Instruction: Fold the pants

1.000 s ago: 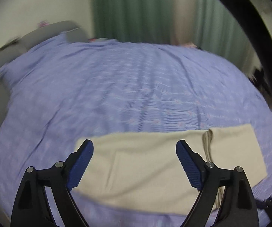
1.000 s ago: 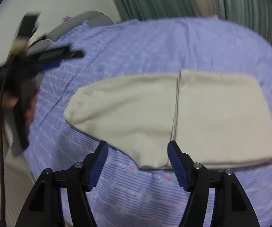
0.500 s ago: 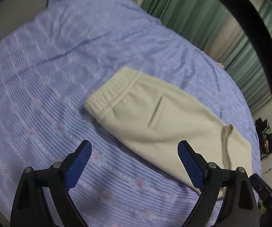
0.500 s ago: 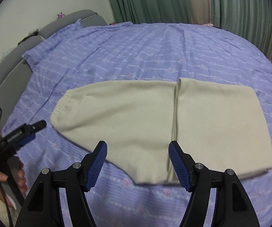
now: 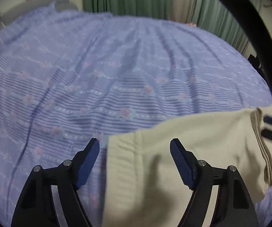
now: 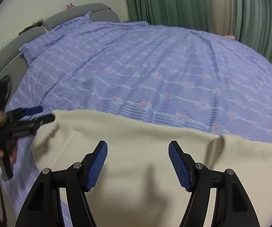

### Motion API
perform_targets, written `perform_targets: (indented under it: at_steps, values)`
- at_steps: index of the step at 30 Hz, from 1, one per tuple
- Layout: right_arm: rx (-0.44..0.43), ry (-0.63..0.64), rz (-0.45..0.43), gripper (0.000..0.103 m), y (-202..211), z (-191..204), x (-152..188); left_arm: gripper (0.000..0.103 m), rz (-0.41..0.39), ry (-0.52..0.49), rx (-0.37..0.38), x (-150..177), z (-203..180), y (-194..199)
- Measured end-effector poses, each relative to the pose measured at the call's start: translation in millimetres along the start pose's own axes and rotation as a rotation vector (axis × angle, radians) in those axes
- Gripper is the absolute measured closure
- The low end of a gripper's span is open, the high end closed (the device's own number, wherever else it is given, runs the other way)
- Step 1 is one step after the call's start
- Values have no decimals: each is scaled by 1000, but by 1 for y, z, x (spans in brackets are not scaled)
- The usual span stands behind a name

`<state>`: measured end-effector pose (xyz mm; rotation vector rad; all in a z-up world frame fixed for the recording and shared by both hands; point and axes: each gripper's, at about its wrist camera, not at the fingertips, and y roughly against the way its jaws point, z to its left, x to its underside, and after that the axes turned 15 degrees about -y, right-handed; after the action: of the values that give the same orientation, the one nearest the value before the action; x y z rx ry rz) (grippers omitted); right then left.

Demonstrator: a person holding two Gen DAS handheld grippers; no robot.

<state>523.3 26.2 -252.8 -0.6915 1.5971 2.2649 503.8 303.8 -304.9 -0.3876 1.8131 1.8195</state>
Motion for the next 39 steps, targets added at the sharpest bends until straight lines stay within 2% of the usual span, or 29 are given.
perform_targets:
  at_steps: [2,4,6,7,8,9,10,12,14,16,19,22,26,29,30,32,34,36,37,39]
  values:
    - [-5,-13,23,35,-10,4,3,32,39,30,23,-4,11,-15]
    - [-10,-16,38,35,-18,8,5,46,91,69,50,-2,19,-29]
    - [-14,-7,44,35,-24,13,6,57,104,97,103,1,19,-35]
    - [-16,-4,46,35,-25,13,6,70,100,98,87,1,18,-33]
    - [-19,0,50,35,-27,15,6,83,91,82,32,2,16,-31]
    - [-20,3,53,35,-30,16,6,91,80,77,-8,2,16,-29]
    - [-18,5,54,35,-32,18,5,93,65,103,2,2,20,-25]
    - [-24,8,59,35,-37,19,2,94,35,147,6,3,23,-19]
    - [-36,7,69,35,-42,20,-1,94,14,111,-3,3,17,-14]
    - [-47,37,66,35,-46,23,-5,94,0,116,22,6,22,-8]
    - [-79,136,45,35,-55,34,-18,94,-23,161,49,11,31,-1]
    - [-107,249,123,36,-84,47,-37,94,-42,137,25,13,30,8]
    - [-154,278,259,56,-123,57,-58,94,-42,140,4,12,29,7]
    - [-223,271,378,79,-140,60,-63,94,-41,156,-2,12,32,1]
    - [-236,279,384,87,-141,62,-63,94,-40,158,-5,11,32,-1]
    - [-245,292,392,95,-142,64,-62,94,-43,160,-5,11,33,-3]
    - [-215,293,309,103,-138,68,-67,94,-46,164,-15,12,35,-4]
    - [-175,255,216,102,-135,70,-78,93,-33,178,-12,14,38,-9]
    - [-153,236,201,102,-139,70,-81,93,-18,171,-13,17,38,-15]
    - [-113,237,231,102,-148,73,-81,92,-4,148,-28,18,35,-21]
